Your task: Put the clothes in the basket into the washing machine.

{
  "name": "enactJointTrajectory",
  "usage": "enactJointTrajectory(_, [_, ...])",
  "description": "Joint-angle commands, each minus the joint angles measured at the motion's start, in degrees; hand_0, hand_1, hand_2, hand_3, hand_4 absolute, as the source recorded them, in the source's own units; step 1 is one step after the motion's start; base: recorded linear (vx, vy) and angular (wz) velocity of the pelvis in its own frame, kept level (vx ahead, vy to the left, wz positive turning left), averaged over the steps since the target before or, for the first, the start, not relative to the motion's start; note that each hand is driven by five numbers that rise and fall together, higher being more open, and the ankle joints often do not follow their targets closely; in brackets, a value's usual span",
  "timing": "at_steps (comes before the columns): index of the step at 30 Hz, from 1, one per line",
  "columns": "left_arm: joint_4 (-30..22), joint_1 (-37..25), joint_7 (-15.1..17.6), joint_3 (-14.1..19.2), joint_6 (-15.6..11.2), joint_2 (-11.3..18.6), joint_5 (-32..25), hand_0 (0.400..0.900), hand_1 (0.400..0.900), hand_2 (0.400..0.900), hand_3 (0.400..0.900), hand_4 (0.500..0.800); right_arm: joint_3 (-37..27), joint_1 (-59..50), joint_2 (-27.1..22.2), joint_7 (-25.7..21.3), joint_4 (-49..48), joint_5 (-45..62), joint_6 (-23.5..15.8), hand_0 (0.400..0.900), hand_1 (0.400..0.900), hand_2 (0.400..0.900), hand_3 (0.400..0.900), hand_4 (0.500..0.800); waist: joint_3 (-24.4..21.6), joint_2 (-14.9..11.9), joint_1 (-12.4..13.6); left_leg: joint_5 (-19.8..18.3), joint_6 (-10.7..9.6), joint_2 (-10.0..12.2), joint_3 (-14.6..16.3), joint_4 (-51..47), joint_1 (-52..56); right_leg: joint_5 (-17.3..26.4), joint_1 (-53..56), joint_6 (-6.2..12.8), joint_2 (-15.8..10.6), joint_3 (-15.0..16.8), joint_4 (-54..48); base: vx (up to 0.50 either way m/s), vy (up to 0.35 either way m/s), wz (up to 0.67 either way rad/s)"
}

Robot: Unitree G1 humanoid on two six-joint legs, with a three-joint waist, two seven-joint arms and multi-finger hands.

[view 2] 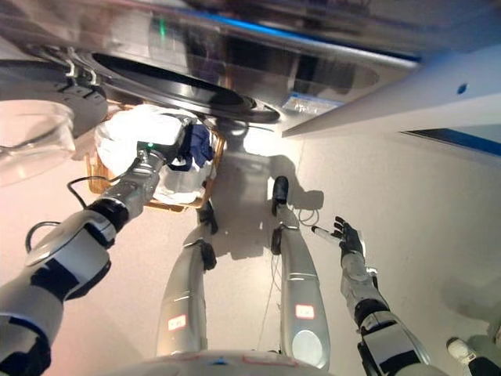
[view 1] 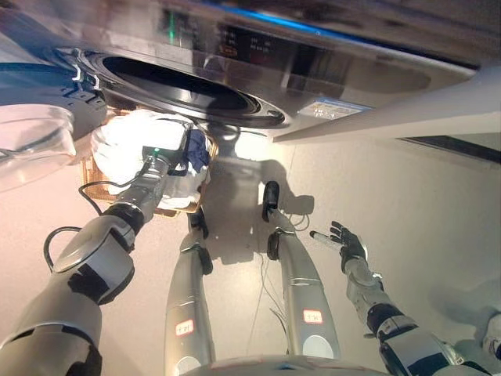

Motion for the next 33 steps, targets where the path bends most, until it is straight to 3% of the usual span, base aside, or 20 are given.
enactJointTrajectory(1, [1.43, -2.36, 1.63, 1.03, 0.17, 2.87, -0.54, 0.900, 0.900, 0.900, 0.900, 0.800, -0.18, 4.66, -2.68, -1.75, -1.85, 3.05, -2.13, 0.900, 0.900, 0.900, 0.900, 0.800, -2.81, 0.64, -0.44, -4.14, -1.42, 0.98, -0.46, 4.01, -2.61, -2.53, -0.43, 7.23, -0.88, -0.13, 6.23, -0.01, 0.032, -0.10])
enactJointTrajectory(9, [3.50, -7.09, 2.71, -0.39, 0.90, 3.62, -2.26, 0.900, 0.900, 0.900, 0.900, 0.800, 1.19, -1.56, -1.29, -4.61, -1.56, 5.67, -3.77, 0.900, 0.900, 0.900, 0.900, 0.800, -2.76, 1.15, -0.22, -8.06, 0.16, 0.59, 0.24, 13.78, -12.03, -4.35, -9.97, 7.05, -1.19, 0.70, 14.32, -0.01, 0.049, -0.10])
enactJointTrajectory(14, [4.45, -10.89, 3.73, -0.32, 1.51, 2.27, -4.14, 0.900, 0.900, 0.900, 0.900, 0.800, 1.88, -6.69, -0.39, -6.47, -0.22, 7.42, -4.25, 0.900, 0.900, 0.900, 0.900, 0.800, -2.61, 1.97, 0.23, -9.23, 0.98, -0.26, 0.61, 16.79, -16.35, -5.10, -14.84, 6.69, -1.75, 1.58, 17.30, 0.00, 0.037, 0.02])
enactJointTrajectory(21, [6.78, -13.03, 1.19, -0.60, 1.81, 1.66, -5.16, 0.900, 0.900, 0.900, 0.900, 0.800, 1.76, -9.68, 0.04, -6.19, 0.81, 10.30, -4.19, 0.900, 0.900, 0.900, 0.900, 0.800, -2.72, 2.11, 0.19, -9.78, 1.43, -0.30, 1.23, 18.30, -19.82, -5.63, -19.20, 6.22, -1.47, 2.40, 18.97, 0.01, 0.025, -0.09])
enactJointTrajectory(25, [6.68, -12.24, 1.52, 0.16, 1.58, 1.34, -5.80, 0.900, 0.900, 0.900, 0.900, 0.800, 1.49, -9.75, 0.36, -6.58, 0.86, 11.01, -4.89, 0.900, 0.900, 0.900, 0.900, 0.800, -3.43, 2.03, 0.37, -9.99, 1.68, -0.38, 1.24, 19.43, -21.22, -5.76, -20.58, 5.94, -1.22, 2.54, 19.75, 0.01, 0.009, -0.08])
enactJointTrajectory(26, [6.69, -12.05, 1.65, 0.34, 1.51, 1.22, -5.99, 0.612, 0.612, 0.612, 0.612, 0.627, 1.54, -9.88, 0.42, -6.61, 0.99, 11.12, -5.03, 0.900, 0.900, 0.900, 0.900, 0.800, -3.65, 2.00, 0.42, -10.06, 1.69, -0.40, 1.16, 19.59, -21.53, -5.78, -20.79, 5.93, -1.25, 2.54, 19.75, 0.00, 0.000, 0.00])
enactJointTrajectory(27, [6.41, -12.02, 2.11, 0.50, 1.14, 1.00, -6.39, 0.543, 0.543, 0.543, 0.543, 0.586, 1.74, -9.91, 0.54, -6.71, 1.16, 11.02, -5.20, 0.900, 0.900, 0.900, 0.900, 0.800, -3.85, 2.03, 0.41, -10.03, 1.69, -0.41, 1.12, 19.64, -21.80, -5.83, -20.98, 5.84, -1.27, 2.40, 19.89, 0.00, 0.000, 0.00])
enactJointTrajectory(28, [6.42, -12.01, 2.20, 0.52, 1.16, 0.98, -6.46, 0.400, 0.400, 0.400, 0.400, 0.500, 1.89, -9.89, 0.66, -6.76, 1.17, 11.03, -5.33, 0.900, 0.900, 0.900, 0.900, 0.800, -3.98, 2.04, 0.41, -10.04, 1.70, -0.41, 1.10, 19.61, -21.92, -5.86, -21.05, 5.80, -1.22, 2.40, 19.79, 0.00, 0.000, 0.00])
enactJointTrajectory(33, [6.33, -11.17, 2.85, 1.04, 1.20, 0.87, -6.62, 0.400, 0.400, 0.400, 0.400, 0.500, 1.94, -9.09, 1.00, -6.48, 0.54, 11.14, -5.91, 0.900, 0.900, 0.900, 0.900, 0.800, -4.62, 2.05, 0.23, -9.78, 1.75, -0.47, 0.68, 19.02, -22.26, -5.79, -21.26, 5.68, -1.14, 2.27, 19.32, 0.00, 0.000, -0.01])
